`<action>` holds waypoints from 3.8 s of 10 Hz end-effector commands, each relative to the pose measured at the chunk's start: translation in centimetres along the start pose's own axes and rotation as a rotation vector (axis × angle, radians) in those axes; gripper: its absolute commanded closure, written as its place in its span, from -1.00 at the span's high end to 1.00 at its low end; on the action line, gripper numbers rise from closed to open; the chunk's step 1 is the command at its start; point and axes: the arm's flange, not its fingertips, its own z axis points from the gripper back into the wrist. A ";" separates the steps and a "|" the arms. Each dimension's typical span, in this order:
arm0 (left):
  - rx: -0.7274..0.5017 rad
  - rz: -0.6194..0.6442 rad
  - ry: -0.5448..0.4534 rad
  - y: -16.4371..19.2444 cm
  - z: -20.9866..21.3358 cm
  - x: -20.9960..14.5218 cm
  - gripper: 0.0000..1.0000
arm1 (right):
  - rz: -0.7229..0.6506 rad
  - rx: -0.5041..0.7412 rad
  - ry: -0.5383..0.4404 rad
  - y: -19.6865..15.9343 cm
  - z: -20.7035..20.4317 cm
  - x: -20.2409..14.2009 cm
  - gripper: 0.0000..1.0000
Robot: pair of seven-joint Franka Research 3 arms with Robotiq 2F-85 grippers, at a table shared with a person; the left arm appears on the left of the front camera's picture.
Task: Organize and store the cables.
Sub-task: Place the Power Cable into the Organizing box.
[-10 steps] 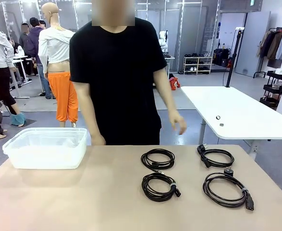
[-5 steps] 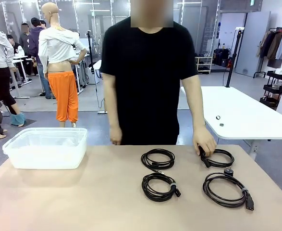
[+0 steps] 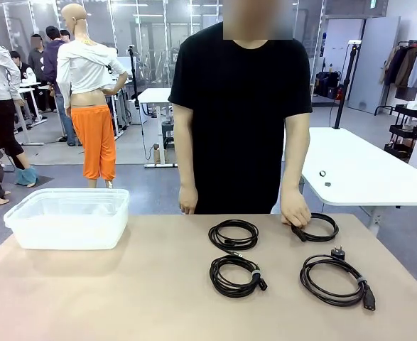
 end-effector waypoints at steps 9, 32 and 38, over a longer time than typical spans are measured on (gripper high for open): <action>-0.008 -0.003 -0.008 0.0 0.0 0.0 1.00 | 0.017 0.011 -0.007 -0.1 0.1 -0.1 1.00; -0.008 -0.003 -0.008 0.0 0.0 0.0 1.00 | -0.526 -0.408 0.458 -1.1 -21.2 5.2 1.00; -0.008 -0.003 -0.008 0.0 0.0 0.0 1.00 | -0.562 -0.501 0.565 -3.8 -26.2 3.3 1.00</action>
